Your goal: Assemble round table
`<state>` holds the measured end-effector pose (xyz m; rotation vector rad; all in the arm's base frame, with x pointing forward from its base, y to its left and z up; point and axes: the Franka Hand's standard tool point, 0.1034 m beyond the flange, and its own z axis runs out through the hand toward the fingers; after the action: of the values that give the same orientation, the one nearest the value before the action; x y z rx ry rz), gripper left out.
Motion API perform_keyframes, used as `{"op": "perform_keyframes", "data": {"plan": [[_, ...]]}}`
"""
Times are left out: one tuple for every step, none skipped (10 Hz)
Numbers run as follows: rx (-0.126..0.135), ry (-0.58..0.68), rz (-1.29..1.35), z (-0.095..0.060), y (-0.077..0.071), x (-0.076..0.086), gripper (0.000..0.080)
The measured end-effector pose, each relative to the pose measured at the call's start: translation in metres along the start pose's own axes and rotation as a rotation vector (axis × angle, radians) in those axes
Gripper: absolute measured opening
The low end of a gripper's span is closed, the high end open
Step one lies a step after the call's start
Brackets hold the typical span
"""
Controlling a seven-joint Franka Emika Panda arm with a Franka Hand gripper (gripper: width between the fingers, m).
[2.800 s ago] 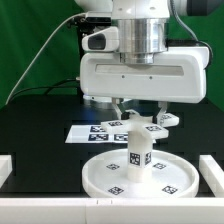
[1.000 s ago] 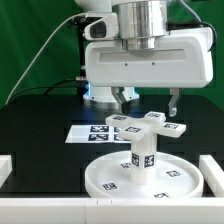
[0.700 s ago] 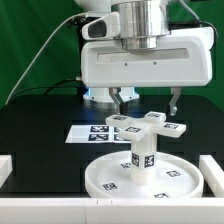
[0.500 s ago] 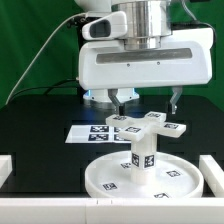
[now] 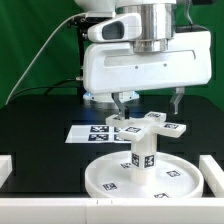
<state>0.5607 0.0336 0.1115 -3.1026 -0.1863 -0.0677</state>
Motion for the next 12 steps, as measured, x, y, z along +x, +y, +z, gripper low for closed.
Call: {"op": "perform_keyframes", "data": {"plan": [[-0.010, -0.006, 0.007, 0.0029, 0.0011, -0.0005, 0.0649], [-0.013, -0.004, 0.011, 0.0037, 0.0037, -0.0004, 0.0649], [-0.019, 0.001, 0.012, 0.0061, 0.0063, -0.0012, 0.0649], [-0.023, -0.002, 0.014, 0.0094, 0.0073, -0.0035, 0.0649], [-0.028, 0.003, 0.013, 0.0110, 0.0065, -0.0026, 0.0649], [-0.031, 0.003, 0.016, 0.0113, 0.0069, -0.0025, 0.0649], [-0.032, 0.003, 0.025, 0.0112, 0.0075, -0.0025, 0.0649], [-0.033, 0.003, 0.047, 0.0112, 0.0076, -0.0025, 0.0532], [-0.035, 0.003, 0.044, 0.0111, 0.0081, -0.0026, 0.0438], [-0.035, 0.003, 0.059, 0.0111, 0.0080, -0.0025, 0.0438], [-0.035, 0.005, 0.143, 0.0112, 0.0080, -0.0026, 0.0438], [-0.036, 0.007, 0.225, 0.0115, 0.0078, -0.0011, 0.0438]]}}
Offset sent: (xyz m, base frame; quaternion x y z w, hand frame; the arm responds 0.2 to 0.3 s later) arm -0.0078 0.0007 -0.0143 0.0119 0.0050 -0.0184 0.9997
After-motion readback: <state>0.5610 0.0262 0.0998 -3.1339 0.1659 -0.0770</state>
